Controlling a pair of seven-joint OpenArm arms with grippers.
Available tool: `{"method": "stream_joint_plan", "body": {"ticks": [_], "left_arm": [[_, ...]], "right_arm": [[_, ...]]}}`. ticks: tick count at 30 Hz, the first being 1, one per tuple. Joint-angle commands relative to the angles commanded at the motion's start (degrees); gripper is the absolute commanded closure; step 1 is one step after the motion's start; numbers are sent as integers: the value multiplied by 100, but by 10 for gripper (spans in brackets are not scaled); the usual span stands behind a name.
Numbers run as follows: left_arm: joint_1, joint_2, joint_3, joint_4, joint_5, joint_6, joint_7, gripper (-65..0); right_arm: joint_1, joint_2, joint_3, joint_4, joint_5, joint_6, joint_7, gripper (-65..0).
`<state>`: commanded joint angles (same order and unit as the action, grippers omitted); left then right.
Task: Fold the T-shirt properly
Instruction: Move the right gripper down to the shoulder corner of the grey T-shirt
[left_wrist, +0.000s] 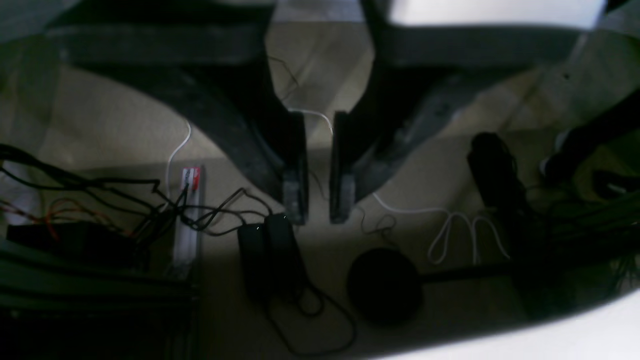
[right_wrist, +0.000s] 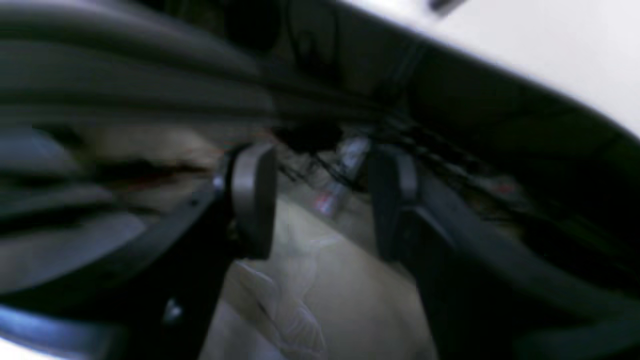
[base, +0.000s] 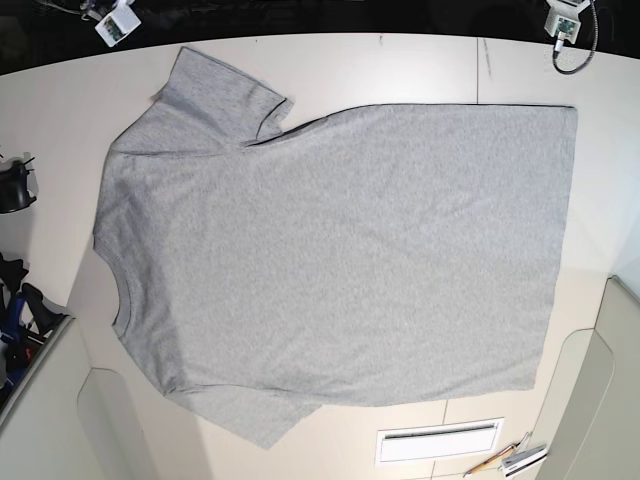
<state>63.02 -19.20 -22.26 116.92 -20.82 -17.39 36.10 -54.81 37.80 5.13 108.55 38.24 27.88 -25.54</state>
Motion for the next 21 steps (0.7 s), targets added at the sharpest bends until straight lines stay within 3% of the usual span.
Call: {"method": "stream_joint_plan", "body": {"ticks": [2, 6, 13, 16, 19, 21], "left_arm": [[-2, -2, -2, 168, -2, 2, -7, -114], [-42, 0, -48, 446, -7, 2, -37, -243], [-293, 0, -748, 490, -127, 0, -24, -256], [-319, -2, -1001, 490, -125, -2, -24, -256], [-321, -2, -1106, 490, -122, 0, -33, -256], [-321, 0, -1110, 490, -120, 2, -28, -256]], "right_arm": [[0, -109, 466, 0, 415, 260, -66, -300], [20, -280, 1200, 0, 911, 407, -127, -299], [457, -568, 1591, -2, 1152, 402, -214, -300], [717, -719, 1591, -24, 1062, 203, -238, -300], [979, -892, 1591, -157, 951, 125, -236, -304], [1130, -1032, 1589, -352, 955, 127, -240, -354]]}}
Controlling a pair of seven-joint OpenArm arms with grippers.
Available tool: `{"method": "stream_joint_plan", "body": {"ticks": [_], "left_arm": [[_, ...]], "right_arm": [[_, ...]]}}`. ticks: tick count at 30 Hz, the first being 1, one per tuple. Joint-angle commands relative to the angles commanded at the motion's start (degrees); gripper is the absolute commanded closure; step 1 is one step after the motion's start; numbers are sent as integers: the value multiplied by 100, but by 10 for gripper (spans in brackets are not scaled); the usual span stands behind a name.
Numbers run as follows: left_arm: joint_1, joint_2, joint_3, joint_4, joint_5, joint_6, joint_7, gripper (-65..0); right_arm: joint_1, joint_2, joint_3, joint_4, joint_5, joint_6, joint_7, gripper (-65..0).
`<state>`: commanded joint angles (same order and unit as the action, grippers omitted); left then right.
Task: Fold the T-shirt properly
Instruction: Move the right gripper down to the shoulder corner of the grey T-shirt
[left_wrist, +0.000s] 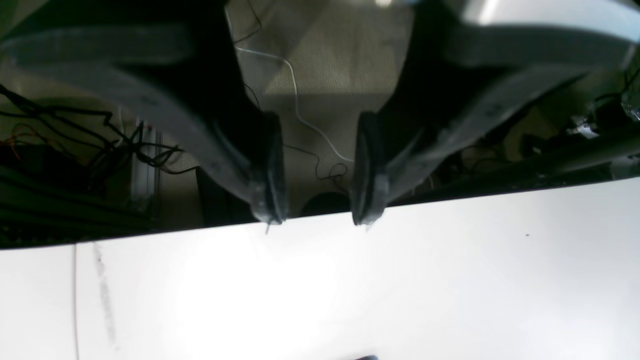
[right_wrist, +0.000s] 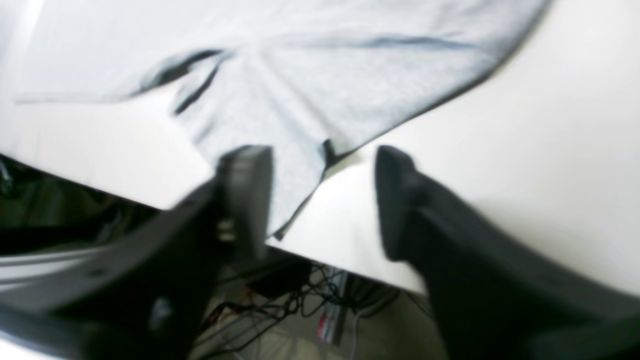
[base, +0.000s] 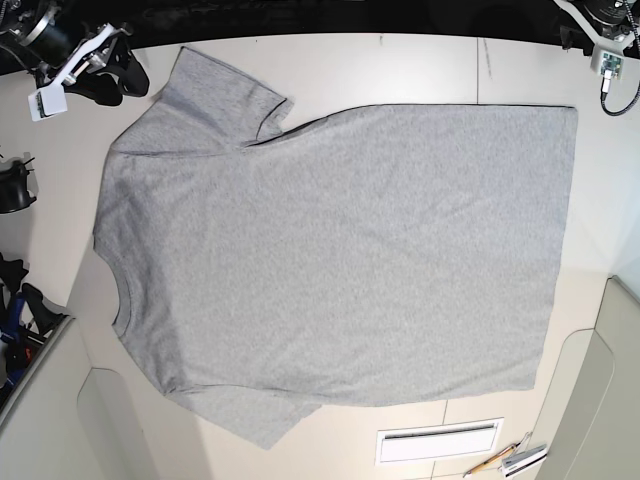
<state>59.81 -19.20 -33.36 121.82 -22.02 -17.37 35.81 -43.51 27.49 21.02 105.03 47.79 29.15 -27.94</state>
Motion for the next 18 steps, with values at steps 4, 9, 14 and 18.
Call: {"method": "stream_joint_plan", "body": {"ticks": [4, 9, 14, 18], "left_arm": [[-94, 0, 0, 0, 216, 44, 9, -256], [-297, -2, 0, 0, 380, 42, 13, -256], [-345, 0, 0, 0, 374, 72, 46, -256], [-345, 0, 0, 0, 378, 216, 50, -256]], "right_arm": [[96, -151, -17, -396, 111, 28, -61, -358], [116, -201, -444, -758, 164, 85, -76, -358], [254, -474, -852, -809, 63, 81, -57, -358], [420, -706, -1019, -841, -42, 39, -52, -358]]}}
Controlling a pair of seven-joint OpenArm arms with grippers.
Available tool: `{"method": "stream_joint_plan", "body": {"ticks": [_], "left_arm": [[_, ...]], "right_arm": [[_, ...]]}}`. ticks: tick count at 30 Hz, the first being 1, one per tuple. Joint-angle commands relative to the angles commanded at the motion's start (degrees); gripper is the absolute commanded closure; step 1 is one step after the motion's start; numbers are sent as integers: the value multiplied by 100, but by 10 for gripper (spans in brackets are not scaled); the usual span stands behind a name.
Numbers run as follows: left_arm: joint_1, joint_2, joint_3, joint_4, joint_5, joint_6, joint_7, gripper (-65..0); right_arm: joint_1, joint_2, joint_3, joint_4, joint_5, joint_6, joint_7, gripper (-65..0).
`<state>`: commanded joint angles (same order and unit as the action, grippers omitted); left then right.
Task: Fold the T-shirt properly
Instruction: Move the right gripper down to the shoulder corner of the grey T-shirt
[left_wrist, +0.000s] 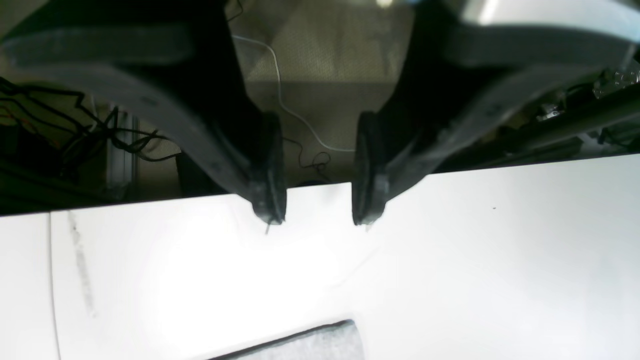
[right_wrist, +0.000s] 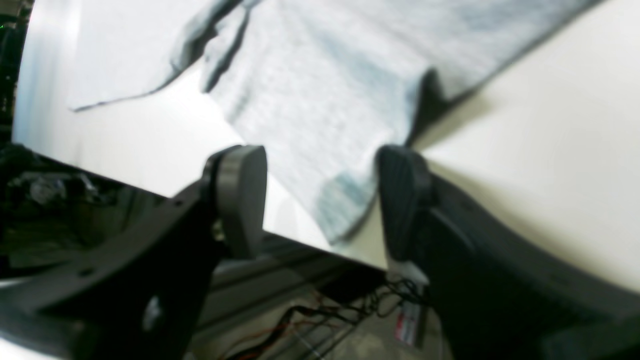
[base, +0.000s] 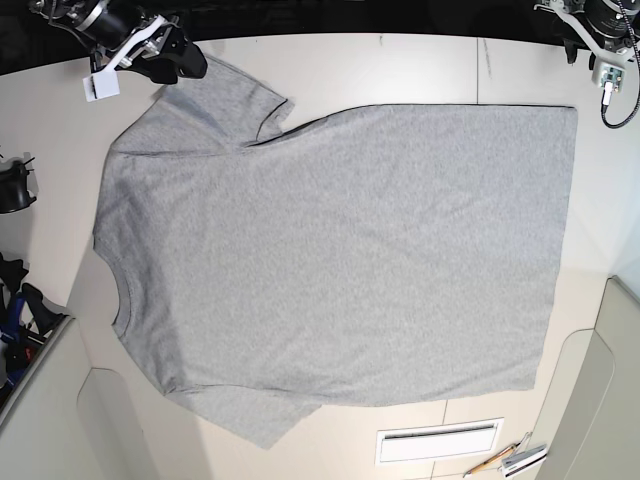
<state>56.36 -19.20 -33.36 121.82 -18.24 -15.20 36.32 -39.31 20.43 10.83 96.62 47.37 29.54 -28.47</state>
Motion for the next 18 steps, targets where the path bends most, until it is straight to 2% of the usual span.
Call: {"method": "stream_joint_plan", "body": {"ticks": [5, 8, 11, 13, 18], "left_arm": [[0, 0, 0, 0, -24, 0, 39, -257], [0, -2, 0, 0, -22, -2, 44, -316], [0, -2, 0, 0, -22, -2, 85, -319], [0, -2, 0, 0, -22, -2, 105, -319], [0, 0, 0, 0, -20, -4, 144, -319]], "right_arm": [[223, -61, -4, -214, 9, -39, 22, -358], [468, -66, -4, -586, 79, -37, 20, -358], [651, -138, -4, -909, 210, -35, -9, -358], [647, -184, -9, -920, 330, 46, -133, -358], [337, -184, -9, -828, 437, 48, -236, -358]]}}
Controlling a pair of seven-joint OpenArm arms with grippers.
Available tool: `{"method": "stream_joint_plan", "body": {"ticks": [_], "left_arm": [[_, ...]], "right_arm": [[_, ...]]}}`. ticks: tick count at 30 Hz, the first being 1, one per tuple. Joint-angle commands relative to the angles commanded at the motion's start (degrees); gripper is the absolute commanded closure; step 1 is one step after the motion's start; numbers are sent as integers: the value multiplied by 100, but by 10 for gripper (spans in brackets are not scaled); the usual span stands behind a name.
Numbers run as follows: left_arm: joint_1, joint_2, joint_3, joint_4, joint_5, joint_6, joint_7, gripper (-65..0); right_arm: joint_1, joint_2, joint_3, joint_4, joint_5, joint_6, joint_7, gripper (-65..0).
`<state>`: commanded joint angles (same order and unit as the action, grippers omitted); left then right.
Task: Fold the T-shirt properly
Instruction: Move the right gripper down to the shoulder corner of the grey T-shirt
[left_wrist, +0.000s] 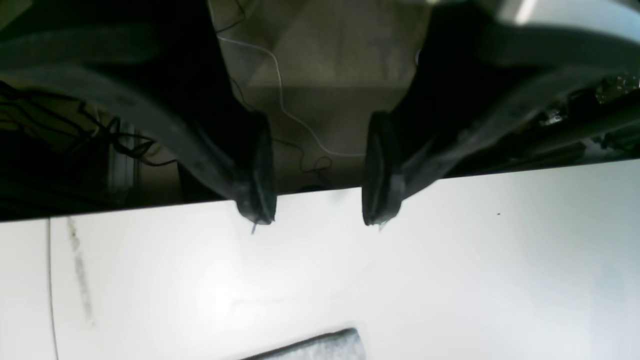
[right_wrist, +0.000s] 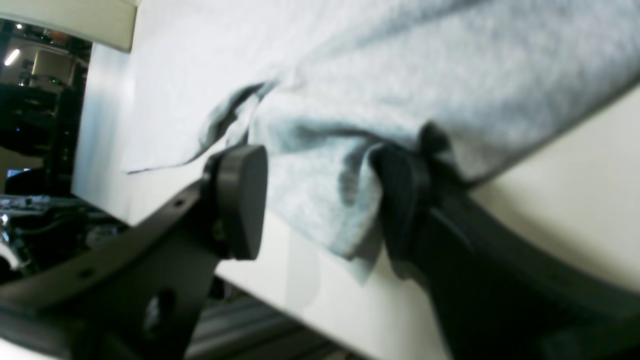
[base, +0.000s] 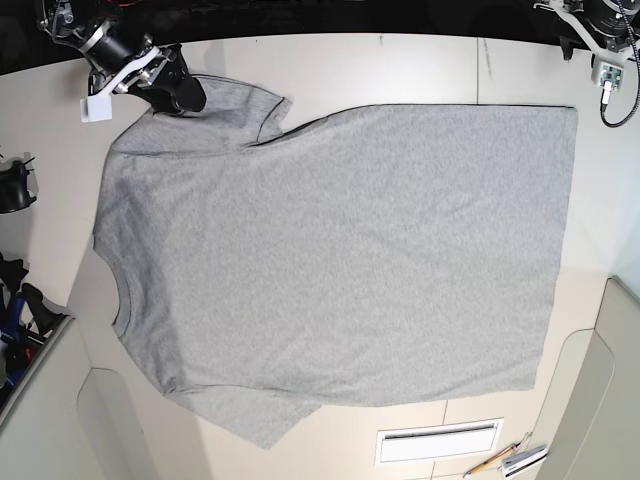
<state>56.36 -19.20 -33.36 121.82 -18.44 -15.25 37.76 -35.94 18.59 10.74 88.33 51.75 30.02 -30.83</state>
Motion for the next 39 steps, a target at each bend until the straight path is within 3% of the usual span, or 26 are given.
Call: {"method": "stream_joint_plan", "body": {"ticks": [9, 20, 23, 39], "left_arm": [[0, 0, 0, 0, -2, -68, 114, -319], [-2, -2, 0, 0, -125, -114, 149, -319], [0, 0, 0, 0, -216, -221, 153, -319], [-2, 0, 0, 0, -216, -216, 149, -319]], "right_arm": [[-428, -2, 94, 372, 146, -22, -31, -358], [-1025, 0, 815, 584, 634, 24, -247, -358], [-1025, 0, 879, 708, 612, 22, -240, -358], [-315, -4, 868, 734, 328, -24, -197, -358]]}}
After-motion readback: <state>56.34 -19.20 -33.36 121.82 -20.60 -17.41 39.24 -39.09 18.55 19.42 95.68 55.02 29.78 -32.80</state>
